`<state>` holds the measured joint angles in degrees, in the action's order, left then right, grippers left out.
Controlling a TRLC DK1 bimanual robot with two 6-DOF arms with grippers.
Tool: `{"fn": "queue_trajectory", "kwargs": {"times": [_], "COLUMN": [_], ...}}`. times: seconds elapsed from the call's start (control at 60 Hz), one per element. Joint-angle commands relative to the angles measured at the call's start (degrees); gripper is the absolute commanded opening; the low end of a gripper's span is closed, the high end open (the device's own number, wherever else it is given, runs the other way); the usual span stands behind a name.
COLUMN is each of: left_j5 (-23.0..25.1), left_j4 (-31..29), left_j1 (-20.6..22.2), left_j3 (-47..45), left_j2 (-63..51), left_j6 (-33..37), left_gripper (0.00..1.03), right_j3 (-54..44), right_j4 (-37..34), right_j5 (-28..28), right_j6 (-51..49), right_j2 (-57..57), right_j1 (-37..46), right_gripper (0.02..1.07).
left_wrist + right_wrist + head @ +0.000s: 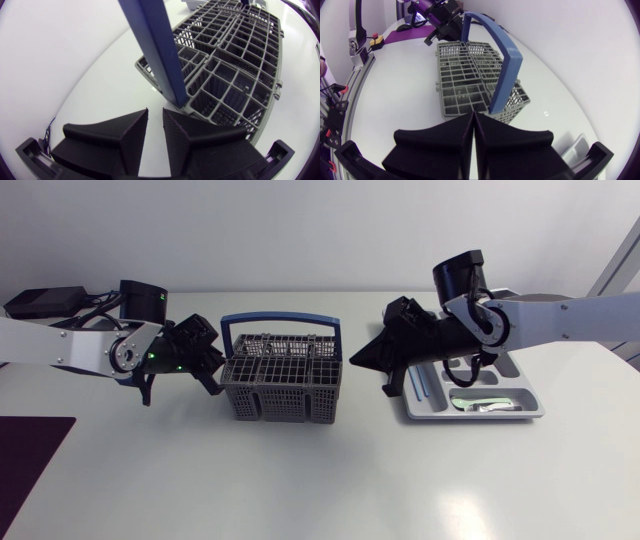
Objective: Unload the cutlery basket into the drawer organizer.
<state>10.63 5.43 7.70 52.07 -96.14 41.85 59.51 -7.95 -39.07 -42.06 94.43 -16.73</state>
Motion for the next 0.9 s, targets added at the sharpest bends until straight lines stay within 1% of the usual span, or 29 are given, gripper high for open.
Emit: {"fn": "queue_trajectory", "kwargs": {"times": [0.0, 0.217, 0.4, 0.717, 0.883], "left_j5": [0.62, 0.7, 0.7, 0.7, 0.7], "left_j4": [-0.42, -0.42, -0.42, -0.77, -1.39], "left_j1": [0.65, 0.56, 1.52, 1.88, 1.35], "left_j3": [-2.06, -2.94, -3.21, -3.03, -3.82], "left_j2": [1.92, 2.8, 2.89, 3.5, 5.26], "left_j6": [-0.1, -0.1, -0.18, -0.27, -0.1], "left_gripper": [0.25, 0.25, 0.25, 0.25, 0.25], "right_j3": [-0.62, -0.27, -0.27, -1.94, -4.05], "right_j4": [1.88, 5.92, 6.98, 6.98, 9.09], "right_j5": [-0.39, 1.19, 2.59, -0.39, -1.18], "right_j6": [3.04, 4.18, 3.66, 5.68, 6.56], "right_j2": [0.23, 4.62, 7.7, -1.01, -3.47], "right_j1": [-1.73, -4.45, -4.54, -2.25, -1.37], "right_gripper": [0.08, 0.08, 0.08, 0.08, 0.08]}}
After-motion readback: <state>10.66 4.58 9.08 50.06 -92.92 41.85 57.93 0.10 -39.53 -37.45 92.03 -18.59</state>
